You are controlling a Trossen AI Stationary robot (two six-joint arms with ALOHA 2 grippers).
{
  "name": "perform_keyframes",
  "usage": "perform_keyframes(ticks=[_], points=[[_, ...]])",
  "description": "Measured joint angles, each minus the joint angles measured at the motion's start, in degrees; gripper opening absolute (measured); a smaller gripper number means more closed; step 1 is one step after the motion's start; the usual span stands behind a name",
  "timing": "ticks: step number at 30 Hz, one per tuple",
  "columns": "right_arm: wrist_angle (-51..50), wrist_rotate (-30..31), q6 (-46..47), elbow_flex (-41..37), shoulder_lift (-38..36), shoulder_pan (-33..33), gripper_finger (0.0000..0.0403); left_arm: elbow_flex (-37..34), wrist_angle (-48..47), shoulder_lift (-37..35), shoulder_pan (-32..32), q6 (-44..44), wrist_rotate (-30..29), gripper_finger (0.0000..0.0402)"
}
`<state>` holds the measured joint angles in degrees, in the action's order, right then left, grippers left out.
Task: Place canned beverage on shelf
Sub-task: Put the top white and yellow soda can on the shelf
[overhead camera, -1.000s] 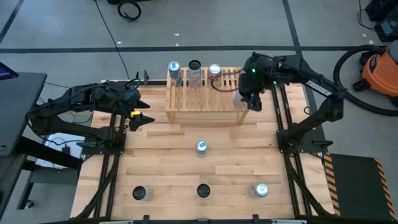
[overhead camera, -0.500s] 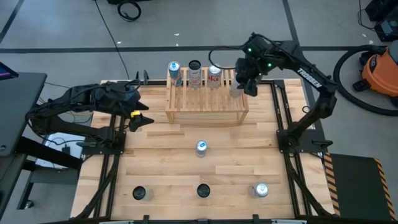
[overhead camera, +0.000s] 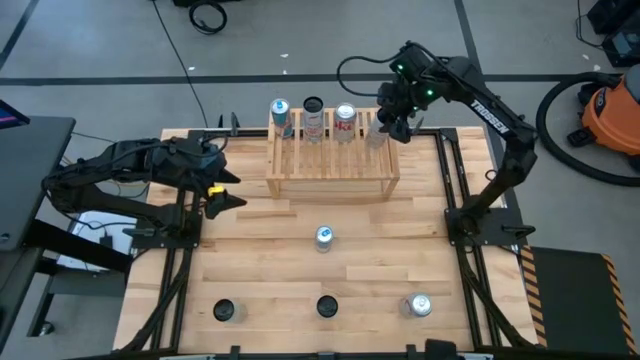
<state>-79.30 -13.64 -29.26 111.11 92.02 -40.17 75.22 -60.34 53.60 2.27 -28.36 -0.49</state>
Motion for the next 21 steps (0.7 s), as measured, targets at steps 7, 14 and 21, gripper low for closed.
perform_keyframes(ticks=[7, 14, 21], points=[[-0.41, -1.52, -2.01, 2.77, 3.47, -2.13, 0.0270, 0.00, 0.02, 0.00, -0.03, 0.00, -0.02, 0.0380], [-3.77, -1.55, -1.83, 5.36, 5.39, -4.33, 0.0270, 0.00, 0.02, 0.00, -0.01, 0.31, -0.07, 0.0380], [-3.57, -3.10, -1.91, 5.38, 5.69, -4.61, 0.0283, 0.01, 0.00, 0.00, 0.01, 0.47, -0.07, 0.0380]])
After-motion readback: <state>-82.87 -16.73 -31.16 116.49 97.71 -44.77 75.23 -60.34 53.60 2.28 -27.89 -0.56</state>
